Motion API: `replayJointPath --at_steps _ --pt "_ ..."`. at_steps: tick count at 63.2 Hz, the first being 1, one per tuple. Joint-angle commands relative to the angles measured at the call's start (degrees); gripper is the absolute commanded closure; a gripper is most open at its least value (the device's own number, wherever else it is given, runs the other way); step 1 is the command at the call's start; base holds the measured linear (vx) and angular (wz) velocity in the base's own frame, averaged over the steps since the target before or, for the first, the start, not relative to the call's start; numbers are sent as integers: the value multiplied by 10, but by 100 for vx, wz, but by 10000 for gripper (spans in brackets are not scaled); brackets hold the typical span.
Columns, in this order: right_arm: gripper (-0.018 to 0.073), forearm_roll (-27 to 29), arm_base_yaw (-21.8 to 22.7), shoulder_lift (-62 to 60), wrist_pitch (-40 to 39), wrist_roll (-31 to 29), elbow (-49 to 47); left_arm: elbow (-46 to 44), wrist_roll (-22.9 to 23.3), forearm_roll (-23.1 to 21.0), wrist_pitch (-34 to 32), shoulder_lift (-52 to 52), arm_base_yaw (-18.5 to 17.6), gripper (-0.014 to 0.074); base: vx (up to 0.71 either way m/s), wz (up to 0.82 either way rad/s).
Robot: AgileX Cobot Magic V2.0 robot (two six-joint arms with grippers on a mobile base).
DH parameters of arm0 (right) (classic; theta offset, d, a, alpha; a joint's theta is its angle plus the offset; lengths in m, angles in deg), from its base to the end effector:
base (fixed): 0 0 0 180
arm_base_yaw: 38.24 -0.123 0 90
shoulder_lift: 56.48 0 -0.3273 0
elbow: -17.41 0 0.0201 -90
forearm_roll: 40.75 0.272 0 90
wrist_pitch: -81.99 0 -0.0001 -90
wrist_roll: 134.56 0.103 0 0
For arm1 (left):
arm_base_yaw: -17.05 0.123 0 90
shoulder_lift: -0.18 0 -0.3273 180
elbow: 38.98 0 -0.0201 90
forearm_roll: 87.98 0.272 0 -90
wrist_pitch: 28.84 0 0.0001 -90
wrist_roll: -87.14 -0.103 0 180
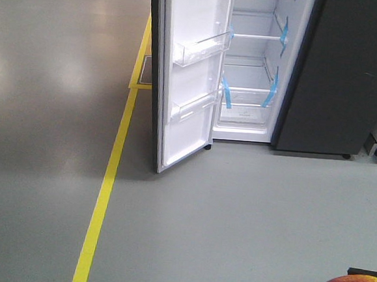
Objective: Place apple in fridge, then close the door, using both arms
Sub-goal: 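Drive the base up to the open refrigerator door, apple held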
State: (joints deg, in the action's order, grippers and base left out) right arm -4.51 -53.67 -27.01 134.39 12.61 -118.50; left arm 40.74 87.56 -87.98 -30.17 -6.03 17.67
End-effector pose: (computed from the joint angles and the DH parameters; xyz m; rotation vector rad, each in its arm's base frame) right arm 0.0345 0.0596 0.3349 -0.7195 1.9481 0.5797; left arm 0.0471 0.0005 0.2074 -0.0134 1.4765 0.0028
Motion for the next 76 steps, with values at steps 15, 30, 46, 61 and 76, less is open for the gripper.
replayJointPath --at_steps 15,30,46,61,76 --pt "190 20 -1 4 -31 -2 -15 12 5 0 -44 9 1 603 29 3" --pt "190 20 -1 4 -31 -2 -15 12 5 0 -44 9 1 603 25 7" --pt "190 20 -1 4 -31 -2 -15 12 5 0 -44 9 1 603 23 3" --pt "190 20 -1 4 -31 -2 -15 12 5 0 -44 9 1 603 21 -1" --pt "190 20 -1 4 -31 -2 -15 12 5 0 -44 9 1 603 20 -3"
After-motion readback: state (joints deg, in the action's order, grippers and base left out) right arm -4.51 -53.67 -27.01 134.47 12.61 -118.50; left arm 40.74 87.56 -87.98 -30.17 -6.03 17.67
